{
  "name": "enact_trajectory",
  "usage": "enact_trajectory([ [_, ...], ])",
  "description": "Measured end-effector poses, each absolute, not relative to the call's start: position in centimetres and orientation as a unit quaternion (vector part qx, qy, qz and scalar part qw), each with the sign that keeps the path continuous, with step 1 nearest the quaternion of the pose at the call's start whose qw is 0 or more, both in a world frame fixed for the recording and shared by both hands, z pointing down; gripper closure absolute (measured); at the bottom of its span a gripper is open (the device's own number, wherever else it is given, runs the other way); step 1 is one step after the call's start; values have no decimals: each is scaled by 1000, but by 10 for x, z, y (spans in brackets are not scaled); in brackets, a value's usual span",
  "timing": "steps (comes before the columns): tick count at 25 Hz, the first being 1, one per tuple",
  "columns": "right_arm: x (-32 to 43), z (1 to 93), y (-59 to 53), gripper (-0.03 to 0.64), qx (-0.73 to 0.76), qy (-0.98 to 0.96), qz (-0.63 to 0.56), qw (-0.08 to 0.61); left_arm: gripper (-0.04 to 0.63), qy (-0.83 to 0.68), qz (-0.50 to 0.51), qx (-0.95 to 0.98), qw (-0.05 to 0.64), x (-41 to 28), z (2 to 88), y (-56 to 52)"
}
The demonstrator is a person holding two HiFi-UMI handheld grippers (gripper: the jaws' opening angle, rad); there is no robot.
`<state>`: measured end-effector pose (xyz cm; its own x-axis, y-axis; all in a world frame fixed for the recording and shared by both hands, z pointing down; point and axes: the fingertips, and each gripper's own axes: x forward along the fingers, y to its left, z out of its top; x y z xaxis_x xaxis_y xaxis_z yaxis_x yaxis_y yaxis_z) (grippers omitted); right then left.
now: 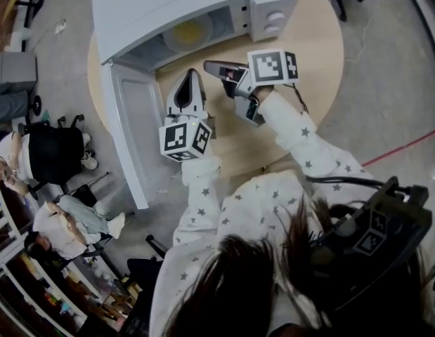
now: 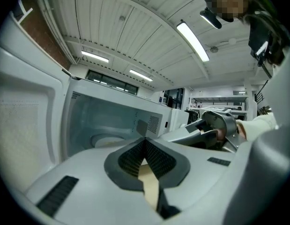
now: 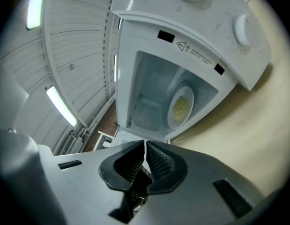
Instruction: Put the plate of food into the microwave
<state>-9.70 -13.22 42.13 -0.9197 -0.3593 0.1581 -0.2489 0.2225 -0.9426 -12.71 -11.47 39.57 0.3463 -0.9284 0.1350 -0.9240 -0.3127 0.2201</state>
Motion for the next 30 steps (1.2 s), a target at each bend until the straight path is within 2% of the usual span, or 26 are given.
enact_trajectory([
  [11, -72, 367, -94, 611, -144, 817, -554, 74, 594, -564, -13, 819, 104, -103, 355, -79],
  [30, -53, 362, -63, 611, -135, 838, -520, 96, 594, -558, -20, 824, 96, -80, 343, -38],
])
